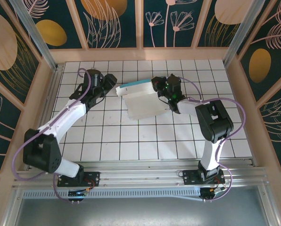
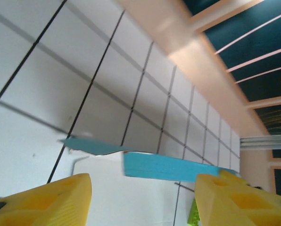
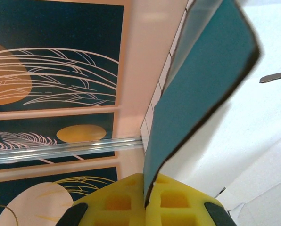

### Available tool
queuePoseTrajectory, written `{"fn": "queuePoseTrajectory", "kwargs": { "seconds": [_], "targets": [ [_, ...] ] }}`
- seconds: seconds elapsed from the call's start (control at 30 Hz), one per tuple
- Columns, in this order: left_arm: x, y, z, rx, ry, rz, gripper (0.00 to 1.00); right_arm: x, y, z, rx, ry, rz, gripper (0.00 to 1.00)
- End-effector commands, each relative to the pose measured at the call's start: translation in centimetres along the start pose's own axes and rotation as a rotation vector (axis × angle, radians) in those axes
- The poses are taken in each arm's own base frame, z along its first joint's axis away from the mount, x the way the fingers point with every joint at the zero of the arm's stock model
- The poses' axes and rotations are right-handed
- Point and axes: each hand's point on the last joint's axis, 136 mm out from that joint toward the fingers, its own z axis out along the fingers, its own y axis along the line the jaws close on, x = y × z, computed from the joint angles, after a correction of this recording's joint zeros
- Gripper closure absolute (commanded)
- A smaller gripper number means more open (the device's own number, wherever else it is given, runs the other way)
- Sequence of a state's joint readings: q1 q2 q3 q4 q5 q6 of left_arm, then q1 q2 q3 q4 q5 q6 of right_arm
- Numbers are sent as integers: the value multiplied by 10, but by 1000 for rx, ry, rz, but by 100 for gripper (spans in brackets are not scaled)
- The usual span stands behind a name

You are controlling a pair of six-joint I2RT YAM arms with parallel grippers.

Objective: Fold the paper box

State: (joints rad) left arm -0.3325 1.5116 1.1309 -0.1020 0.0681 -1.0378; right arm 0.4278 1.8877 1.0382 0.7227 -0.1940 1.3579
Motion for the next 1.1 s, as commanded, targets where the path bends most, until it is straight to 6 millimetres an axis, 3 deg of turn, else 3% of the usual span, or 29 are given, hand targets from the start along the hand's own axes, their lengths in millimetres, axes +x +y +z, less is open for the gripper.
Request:
{"fn": "queuePoseTrajectory", "kwargs": {
  "seconds": [0.0, 0.3, 0.57, 0.77, 0.83, 1.07],
  "targets": [
    [13, -32, 14, 134, 117, -53, 41, -7, 10, -7, -32, -18, -61, 94],
    [23, -26, 38, 115, 178, 4, 53, -9, 5, -4, -15, -16, -67, 94],
    [37, -36, 60, 156, 281, 48, 57, -9, 4, -2, -10, -14, -71, 93],
    [43, -13, 68, 51, 301, 69, 55, -8, 1, 1, -8, -5, -62, 90],
    [46, -9, 70, 44, 312, 70, 55, -7, 3, 2, -13, 2, -61, 84],
    [50, -14, 78, 85, 331, 63, 59, -4, 5, 5, -24, 21, -54, 81]
  ]
}}
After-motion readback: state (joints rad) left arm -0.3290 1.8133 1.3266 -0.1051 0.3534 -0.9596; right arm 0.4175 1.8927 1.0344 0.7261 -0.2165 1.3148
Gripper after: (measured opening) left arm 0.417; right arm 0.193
